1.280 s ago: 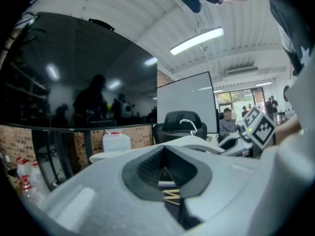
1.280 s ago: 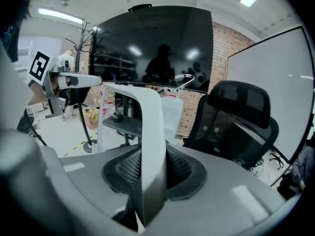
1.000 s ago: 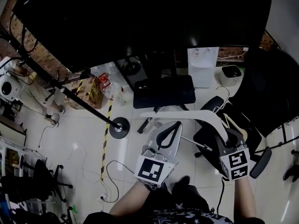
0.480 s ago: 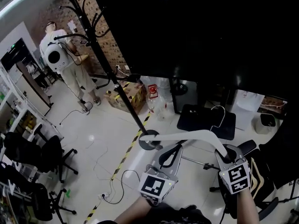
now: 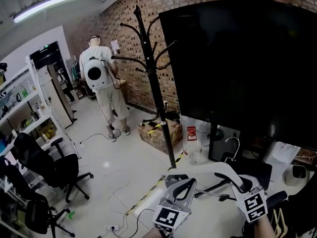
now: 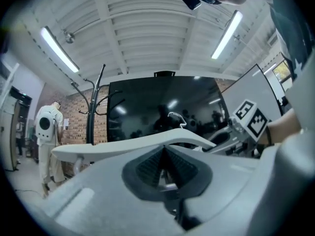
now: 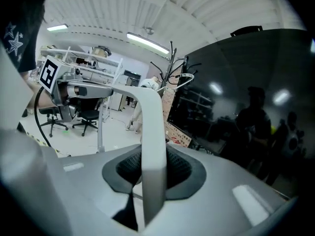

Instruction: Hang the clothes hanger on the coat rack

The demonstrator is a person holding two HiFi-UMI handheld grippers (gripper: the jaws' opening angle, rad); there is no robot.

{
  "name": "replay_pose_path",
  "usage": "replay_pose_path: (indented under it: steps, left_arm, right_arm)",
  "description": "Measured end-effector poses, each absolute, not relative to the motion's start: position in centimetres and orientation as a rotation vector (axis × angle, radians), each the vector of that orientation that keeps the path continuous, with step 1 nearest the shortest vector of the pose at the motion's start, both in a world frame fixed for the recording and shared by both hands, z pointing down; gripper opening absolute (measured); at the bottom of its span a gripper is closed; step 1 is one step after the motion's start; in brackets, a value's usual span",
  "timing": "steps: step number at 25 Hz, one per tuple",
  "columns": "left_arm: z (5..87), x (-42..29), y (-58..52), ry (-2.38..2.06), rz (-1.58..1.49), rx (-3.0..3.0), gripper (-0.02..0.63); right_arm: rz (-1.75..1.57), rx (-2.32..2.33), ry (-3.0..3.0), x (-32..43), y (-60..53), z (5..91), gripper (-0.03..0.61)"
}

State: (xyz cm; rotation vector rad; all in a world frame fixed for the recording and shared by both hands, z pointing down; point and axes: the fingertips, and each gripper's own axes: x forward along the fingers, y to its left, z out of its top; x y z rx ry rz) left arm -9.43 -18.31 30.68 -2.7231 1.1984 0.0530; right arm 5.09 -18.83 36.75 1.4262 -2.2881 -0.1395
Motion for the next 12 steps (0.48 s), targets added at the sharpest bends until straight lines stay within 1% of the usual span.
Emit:
replay_pose_path:
  steps: [6,12]
  left_arm:
    - [29.0,-16.0,-21.7,1.25,0.083,-2.639,0.005]
    - [26.5,-21.4,-25.0,1.297,0.151,-2.623,0.005]
  right_arm:
    - [-0.239,1.391,-2.316,-0.9,-23.5,33.2,0.101]
    - [-0.405,1.407,-2.276,-5.4,-26.9,28.7,0.101]
